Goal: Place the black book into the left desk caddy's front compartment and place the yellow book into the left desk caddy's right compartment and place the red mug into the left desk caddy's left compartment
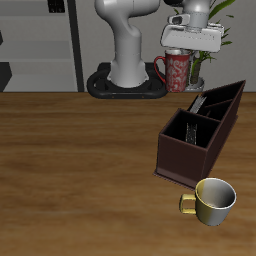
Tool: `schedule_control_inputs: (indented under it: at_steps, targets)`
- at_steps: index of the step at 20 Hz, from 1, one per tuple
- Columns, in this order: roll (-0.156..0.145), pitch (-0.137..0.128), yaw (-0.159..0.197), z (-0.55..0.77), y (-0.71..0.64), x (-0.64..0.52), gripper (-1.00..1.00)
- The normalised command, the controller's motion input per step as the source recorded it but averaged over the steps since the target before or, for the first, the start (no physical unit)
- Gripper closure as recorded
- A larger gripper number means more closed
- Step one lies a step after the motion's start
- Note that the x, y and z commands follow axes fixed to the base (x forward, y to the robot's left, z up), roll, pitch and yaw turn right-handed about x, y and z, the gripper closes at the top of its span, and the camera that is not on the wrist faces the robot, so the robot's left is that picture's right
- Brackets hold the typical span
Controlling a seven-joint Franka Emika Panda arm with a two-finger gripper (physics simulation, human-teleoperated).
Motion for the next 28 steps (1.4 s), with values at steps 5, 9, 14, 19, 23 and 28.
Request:
schedule_control_inputs:
  at_steps: [5, 9, 14, 19, 23, 28]
  targets:
    - [0.029, 0.004, 0.01, 0.05, 0.33, -0.02, 1.0]
    - [0.064, 0.007, 0.006, 0.04, 0.31, -0.03, 1.0]
    - [0.021, 0.028, -0.017, 0.02, 0.32, 0.15, 1.0]
    - [0.033, -0.013, 0.003, 0.08, 0.36, -0.04, 1.0]
    - [0.057, 0.05, -0.036, -0.13, 0.35, -0.01, 1.0]
    - [0.024, 0.027, 0.0, -0.1, 0.13, 0.1, 1.0]
